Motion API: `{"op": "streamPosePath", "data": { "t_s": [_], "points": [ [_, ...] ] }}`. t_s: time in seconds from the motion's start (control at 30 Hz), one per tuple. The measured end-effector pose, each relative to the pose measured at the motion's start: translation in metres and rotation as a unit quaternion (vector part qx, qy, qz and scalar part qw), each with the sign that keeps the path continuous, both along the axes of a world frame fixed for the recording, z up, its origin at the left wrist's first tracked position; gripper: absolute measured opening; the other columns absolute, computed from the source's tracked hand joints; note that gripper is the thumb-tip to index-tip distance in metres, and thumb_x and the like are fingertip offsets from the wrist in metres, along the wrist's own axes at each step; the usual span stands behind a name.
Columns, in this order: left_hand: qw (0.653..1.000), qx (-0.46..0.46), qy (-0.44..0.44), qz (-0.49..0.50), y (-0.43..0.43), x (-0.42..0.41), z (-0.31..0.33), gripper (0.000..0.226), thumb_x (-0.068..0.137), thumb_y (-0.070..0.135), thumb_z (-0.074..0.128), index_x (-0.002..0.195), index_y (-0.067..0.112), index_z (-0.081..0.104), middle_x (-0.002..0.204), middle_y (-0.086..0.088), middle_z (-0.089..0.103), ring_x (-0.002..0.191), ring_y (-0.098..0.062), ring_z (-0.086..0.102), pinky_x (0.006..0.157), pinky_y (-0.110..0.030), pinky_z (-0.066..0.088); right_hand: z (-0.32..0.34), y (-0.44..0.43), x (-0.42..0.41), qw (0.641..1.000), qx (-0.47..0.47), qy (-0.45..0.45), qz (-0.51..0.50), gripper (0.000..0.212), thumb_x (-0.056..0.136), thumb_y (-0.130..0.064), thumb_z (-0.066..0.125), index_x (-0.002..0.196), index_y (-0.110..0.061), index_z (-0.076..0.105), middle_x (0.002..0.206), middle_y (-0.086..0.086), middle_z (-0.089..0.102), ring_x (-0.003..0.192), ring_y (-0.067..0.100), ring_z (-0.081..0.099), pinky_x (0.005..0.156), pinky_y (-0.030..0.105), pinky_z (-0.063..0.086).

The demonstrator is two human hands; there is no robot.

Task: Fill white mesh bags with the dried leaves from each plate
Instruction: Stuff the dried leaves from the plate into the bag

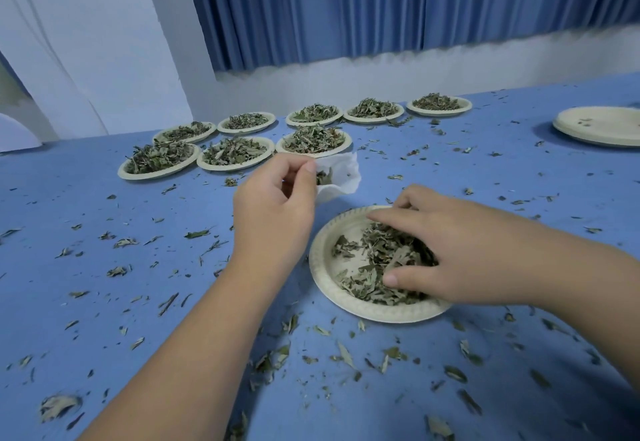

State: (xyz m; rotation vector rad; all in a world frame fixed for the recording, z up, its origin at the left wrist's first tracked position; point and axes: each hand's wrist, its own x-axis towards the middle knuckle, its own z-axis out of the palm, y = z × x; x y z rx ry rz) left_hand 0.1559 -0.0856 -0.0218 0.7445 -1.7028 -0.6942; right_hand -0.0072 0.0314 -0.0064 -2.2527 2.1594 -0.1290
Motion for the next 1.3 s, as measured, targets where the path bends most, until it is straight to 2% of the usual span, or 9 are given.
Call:
{"op": "streamPosePath", "data": {
  "t_s": [0.17, 0.27, 0.43, 0.53, 0.67, 0.8, 0.93, 1.1, 1.3],
  "points": [
    [0.999, -0.019, -0.035, 0.004, 0.002, -0.003, -0.005, 0.026, 0.096, 0.020, 0.058, 0.079, 0.040, 0.061, 0.075, 0.019, 0.064, 0.063, 0.001, 0.054, 0.059, -0.015, 0.042, -0.004, -0.002, 0.005, 1.000, 0.014, -0.022, 0.010, 0.055, 0.088, -0.058, 0.050, 0.139, -0.045, 0.034, 0.123, -0.020, 0.028, 0.104, 0.007, 0.049, 0.086, 0.029, 0.046],
    [0.998, -0.030, -0.049, 0.003, 0.003, -0.004, -0.006, 0.027, 0.096, 0.020, 0.058, 0.079, 0.041, 0.060, 0.079, 0.018, 0.064, 0.064, 0.000, 0.055, 0.060, -0.015, 0.042, -0.005, -0.003, 0.007, 0.999, 0.018, -0.028, 0.012, 0.048, 0.090, -0.052, 0.053, 0.136, -0.043, 0.040, 0.120, -0.019, 0.033, 0.107, 0.010, 0.049, 0.091, 0.032, 0.046],
    [0.998, -0.030, -0.054, 0.011, 0.002, -0.003, -0.006, 0.026, 0.096, 0.022, 0.058, 0.079, 0.041, 0.060, 0.079, 0.018, 0.064, 0.064, -0.001, 0.056, 0.060, -0.018, 0.044, -0.004, -0.005, 0.008, 1.000, 0.004, -0.029, 0.010, 0.039, 0.091, -0.048, 0.054, 0.129, -0.042, 0.048, 0.111, -0.018, 0.037, 0.106, 0.010, 0.048, 0.089, 0.031, 0.046],
    [0.998, -0.033, -0.054, 0.015, 0.002, -0.003, -0.005, 0.028, 0.096, 0.022, 0.059, 0.078, 0.043, 0.059, 0.079, 0.019, 0.064, 0.066, -0.001, 0.057, 0.061, -0.019, 0.046, -0.003, -0.004, 0.007, 1.000, -0.017, -0.007, 0.008, 0.040, 0.090, -0.053, 0.053, 0.128, -0.045, 0.047, 0.112, -0.019, 0.039, 0.103, 0.008, 0.050, 0.079, 0.028, 0.045],
    [0.998, -0.031, -0.056, 0.017, 0.002, -0.002, -0.005, 0.029, 0.096, 0.021, 0.059, 0.078, 0.043, 0.059, 0.080, 0.021, 0.064, 0.068, 0.000, 0.059, 0.062, -0.017, 0.046, -0.004, -0.003, 0.005, 0.999, -0.038, 0.037, 0.005, 0.046, 0.087, -0.062, 0.048, 0.130, -0.048, 0.044, 0.116, -0.021, 0.040, 0.099, 0.006, 0.051, 0.068, 0.024, 0.037],
    [0.998, -0.026, -0.062, 0.012, 0.003, -0.002, -0.004, 0.029, 0.096, 0.020, 0.059, 0.077, 0.042, 0.058, 0.078, 0.020, 0.064, 0.067, 0.002, 0.058, 0.062, -0.015, 0.045, -0.007, -0.005, 0.006, 0.999, -0.035, 0.038, 0.011, 0.040, 0.090, -0.057, 0.048, 0.129, -0.045, 0.047, 0.112, -0.020, 0.040, 0.103, 0.007, 0.050, 0.064, 0.022, 0.032],
    [0.998, -0.024, -0.063, 0.013, 0.003, -0.001, -0.004, 0.030, 0.095, 0.020, 0.059, 0.075, 0.042, 0.059, 0.069, 0.018, 0.063, 0.067, 0.000, 0.057, 0.064, -0.020, 0.046, -0.007, -0.005, 0.005, 0.998, -0.058, -0.002, 0.021, 0.026, 0.092, -0.050, 0.050, 0.117, -0.042, 0.055, 0.111, -0.020, 0.046, 0.101, 0.005, 0.049, 0.076, 0.023, 0.042],
    [0.997, -0.028, -0.068, 0.017, 0.002, 0.000, -0.004, 0.028, 0.096, 0.022, 0.058, 0.075, 0.042, 0.059, 0.074, 0.017, 0.064, 0.066, 0.000, 0.056, 0.062, -0.017, 0.044, -0.007, -0.006, -0.001, 0.993, -0.087, -0.069, 0.027, 0.018, 0.090, -0.046, 0.055, 0.107, -0.040, 0.061, 0.103, -0.021, 0.051, 0.093, -0.001, 0.047, 0.079, 0.020, 0.040],
    [0.997, -0.028, -0.066, 0.024, 0.001, 0.000, -0.004, 0.027, 0.096, 0.021, 0.058, 0.077, 0.041, 0.059, 0.068, 0.017, 0.062, 0.066, -0.001, 0.056, 0.063, -0.023, 0.047, -0.004, -0.008, -0.010, 0.978, -0.141, -0.155, 0.018, 0.006, 0.085, -0.039, 0.065, 0.091, -0.038, 0.065, 0.088, -0.023, 0.058, 0.086, -0.011, 0.049, 0.068, 0.003, 0.032]
  ]
}}
